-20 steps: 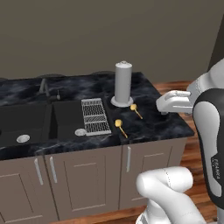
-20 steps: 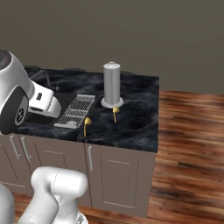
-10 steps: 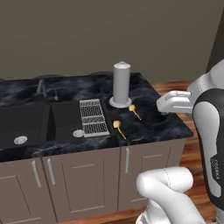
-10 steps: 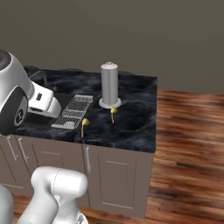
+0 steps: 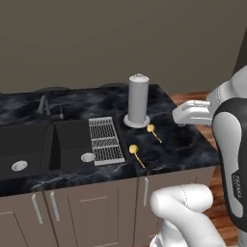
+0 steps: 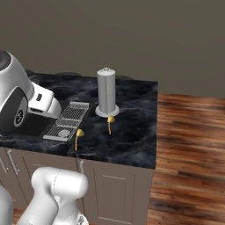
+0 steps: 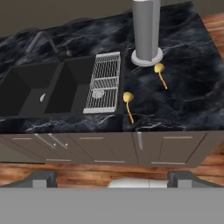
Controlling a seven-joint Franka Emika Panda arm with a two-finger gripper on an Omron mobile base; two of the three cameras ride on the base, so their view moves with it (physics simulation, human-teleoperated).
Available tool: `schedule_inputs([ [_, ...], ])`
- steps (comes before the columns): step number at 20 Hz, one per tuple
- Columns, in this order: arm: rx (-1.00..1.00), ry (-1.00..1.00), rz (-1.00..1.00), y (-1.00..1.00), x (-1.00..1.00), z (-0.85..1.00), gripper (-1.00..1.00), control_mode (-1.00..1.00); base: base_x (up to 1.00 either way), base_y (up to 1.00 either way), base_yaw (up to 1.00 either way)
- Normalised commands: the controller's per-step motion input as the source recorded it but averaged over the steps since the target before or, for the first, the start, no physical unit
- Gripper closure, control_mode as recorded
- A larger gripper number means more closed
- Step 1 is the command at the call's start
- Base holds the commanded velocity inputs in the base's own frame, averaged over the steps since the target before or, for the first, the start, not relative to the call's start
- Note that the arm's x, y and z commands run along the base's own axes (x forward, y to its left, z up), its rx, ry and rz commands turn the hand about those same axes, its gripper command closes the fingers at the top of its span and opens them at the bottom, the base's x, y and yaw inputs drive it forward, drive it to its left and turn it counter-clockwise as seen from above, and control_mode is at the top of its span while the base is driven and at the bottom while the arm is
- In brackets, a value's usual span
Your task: Organize the utensils by type. Pick up the wooden spoons from the counter and place them in the open cabinet. Then pick up the metallic utensils from the counter and place them in the open drawer.
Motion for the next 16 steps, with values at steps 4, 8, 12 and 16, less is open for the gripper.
schedule_inputs([
  [4, 0.0, 0.0, 0.0, 0.0, 0.0, 0.0, -1.0, 1.0, 0.5, 0.0, 0.0],
  [8, 0.0, 0.0, 0.0, 0.0, 0.0, 0.0, -1.0, 1.0, 0.49, 0.0, 0.0],
  [12, 0.0, 0.0, 0.0, 0.0, 0.0, 0.0, -1.0, 1.0, 0.3, 0.0, 0.0],
  [16, -0.03, 0.07, 0.0, 0.0, 0.04, -0.13, -1.0, -1.0, 0.03, 0.0, 0.0],
])
